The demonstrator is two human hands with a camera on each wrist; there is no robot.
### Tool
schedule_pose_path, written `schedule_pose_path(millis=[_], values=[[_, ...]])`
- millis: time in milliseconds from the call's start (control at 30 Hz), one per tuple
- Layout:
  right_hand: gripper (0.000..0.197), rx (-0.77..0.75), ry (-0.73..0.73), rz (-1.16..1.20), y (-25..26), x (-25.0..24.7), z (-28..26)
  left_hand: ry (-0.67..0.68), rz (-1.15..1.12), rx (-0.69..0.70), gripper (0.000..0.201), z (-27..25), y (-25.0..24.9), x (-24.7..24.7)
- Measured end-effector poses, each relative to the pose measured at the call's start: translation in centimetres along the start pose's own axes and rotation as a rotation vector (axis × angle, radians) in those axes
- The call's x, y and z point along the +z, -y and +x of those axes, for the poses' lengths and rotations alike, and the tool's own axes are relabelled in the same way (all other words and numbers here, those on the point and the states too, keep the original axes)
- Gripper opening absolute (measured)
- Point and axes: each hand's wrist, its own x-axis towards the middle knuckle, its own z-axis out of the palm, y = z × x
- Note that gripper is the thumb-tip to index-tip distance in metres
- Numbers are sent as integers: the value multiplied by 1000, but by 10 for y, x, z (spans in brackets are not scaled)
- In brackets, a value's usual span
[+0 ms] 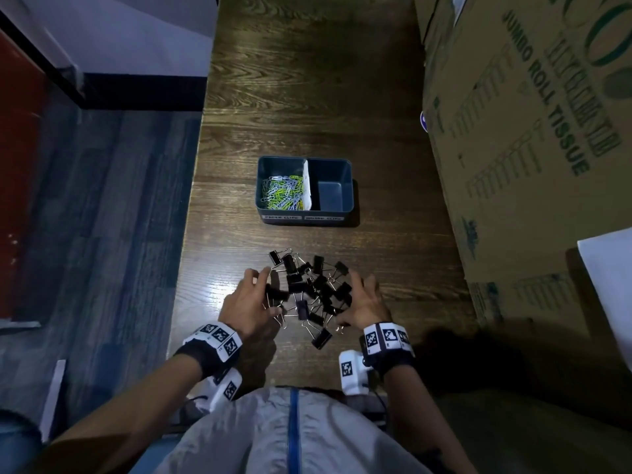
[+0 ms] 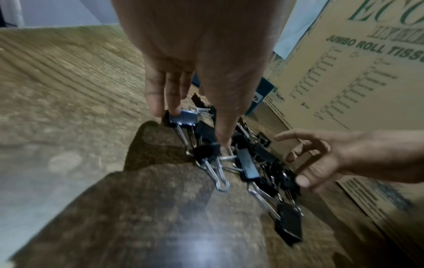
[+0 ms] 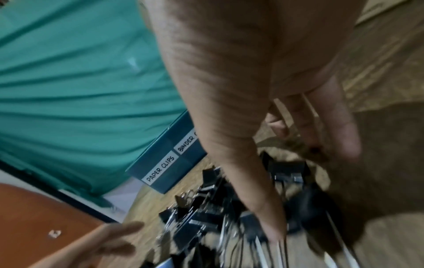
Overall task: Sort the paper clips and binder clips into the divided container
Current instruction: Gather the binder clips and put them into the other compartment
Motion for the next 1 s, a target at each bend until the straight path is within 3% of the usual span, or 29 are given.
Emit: schedule_pose_path(millis=[167,333,500,667,800,1000], values=[[146,-110,177,-239,19,-15,16,119,226,34,129,41,-1,-19],[138,-234,187,-325,42,-20,31,246,321,121,138,79,-22,-24],[97,-313,69,-316,57,-20,40,263,381,161,113,85,-38,-3],[97,-250,90,-257,61,-29,40,170,263,154,78,85,-35,-3],[94,-272,70,-189,55,-28,36,136,223,152,62,83,-30,-6],[62,-310,-34,-104,44,-34,27,56,123,173,32,75,-25,-15]])
